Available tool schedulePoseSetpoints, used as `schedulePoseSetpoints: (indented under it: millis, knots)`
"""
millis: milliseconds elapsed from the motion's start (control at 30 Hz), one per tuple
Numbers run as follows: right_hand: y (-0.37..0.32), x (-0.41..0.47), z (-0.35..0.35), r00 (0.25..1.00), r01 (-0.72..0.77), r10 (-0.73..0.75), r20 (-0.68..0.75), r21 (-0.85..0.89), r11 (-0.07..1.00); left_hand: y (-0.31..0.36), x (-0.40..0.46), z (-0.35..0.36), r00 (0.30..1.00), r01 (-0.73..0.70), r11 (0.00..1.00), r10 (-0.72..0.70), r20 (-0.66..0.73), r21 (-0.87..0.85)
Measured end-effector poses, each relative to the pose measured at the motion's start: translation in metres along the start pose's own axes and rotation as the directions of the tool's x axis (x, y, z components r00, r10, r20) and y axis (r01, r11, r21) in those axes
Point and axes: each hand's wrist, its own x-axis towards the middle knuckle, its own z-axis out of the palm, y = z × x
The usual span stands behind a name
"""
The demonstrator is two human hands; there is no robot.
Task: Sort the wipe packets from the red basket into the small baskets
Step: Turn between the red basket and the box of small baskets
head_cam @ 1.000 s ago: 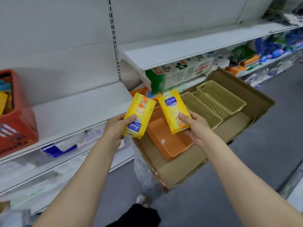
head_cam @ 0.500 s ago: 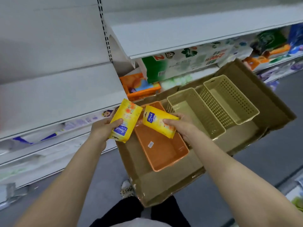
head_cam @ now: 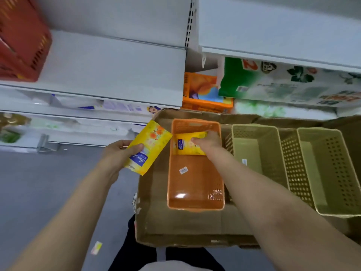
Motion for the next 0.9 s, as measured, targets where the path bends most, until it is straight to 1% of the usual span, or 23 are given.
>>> schedulePoseSetpoints:
  millis: [100,233,300,400,467,533,567,600,667,700,800,867,900]
  knots:
    - [-0.003,0.010,0.005,0.998,0.010,-0.010,-0.057,-0.011,1.000,-0.007,0.001,0.002,1.000,0.007,0.999,-0.006,0.015,-0.034]
    - [-0.002,0.015,0.018,0.995,0.034,-0.049,-0.090,-0.167,0.985,-0.011,0.006,0.000,0.998,0.014,0.999,-0.010,0.070,-0.049]
    - [0.002,0.015,0.027,0.992,0.054,-0.085,-0.098,-0.279,0.959,-0.012,0.007,0.000,0.997,0.020,0.998,-0.015,0.082,-0.057]
    - [0.007,0.014,0.037,0.986,0.073,-0.140,-0.089,-0.527,0.847,-0.013,0.009,-0.001,0.997,0.018,0.996,-0.011,0.082,-0.083]
    - [0.010,0.012,0.040,0.980,0.083,-0.183,-0.076,-0.681,0.728,-0.014,0.010,-0.002,0.997,0.011,0.996,-0.004,0.081,-0.090]
    - [0.014,0.012,0.038,0.956,0.106,-0.281,-0.088,-0.788,0.607,-0.013,0.012,-0.002,0.996,0.009,0.996,-0.002,0.086,-0.085]
    - [0.017,0.013,0.036,0.941,0.132,-0.326,-0.091,-0.789,0.600,-0.012,0.012,-0.001,0.996,0.008,0.997,-0.001,0.088,-0.078]
    - [0.019,0.016,0.035,0.936,0.176,-0.345,-0.073,-0.752,0.636,-0.011,0.013,-0.002,0.996,0.007,0.997,-0.001,0.086,-0.074]
    - [0.025,0.020,0.031,0.943,0.265,-0.332,-0.003,-0.599,0.756,-0.009,0.014,-0.001,0.996,0.010,0.998,-0.004,0.091,-0.069]
    - [0.027,0.022,0.029,0.947,0.280,-0.319,0.018,-0.528,0.802,-0.007,0.014,-0.001,0.995,0.011,0.997,-0.004,0.095,-0.072]
    - [0.028,0.024,0.019,0.959,0.275,-0.279,0.046,-0.379,0.883,-0.001,0.015,0.004,0.995,-0.002,0.998,0.008,0.095,-0.062]
    - [0.020,0.023,0.008,0.974,0.219,-0.193,0.117,-0.274,0.937,0.004,0.015,0.011,0.995,-0.024,1.000,0.026,0.093,-0.018]
    - [0.013,0.020,0.000,0.978,0.168,-0.141,0.150,-0.181,0.969,0.007,0.014,0.016,0.994,-0.036,0.999,0.035,0.102,0.009]
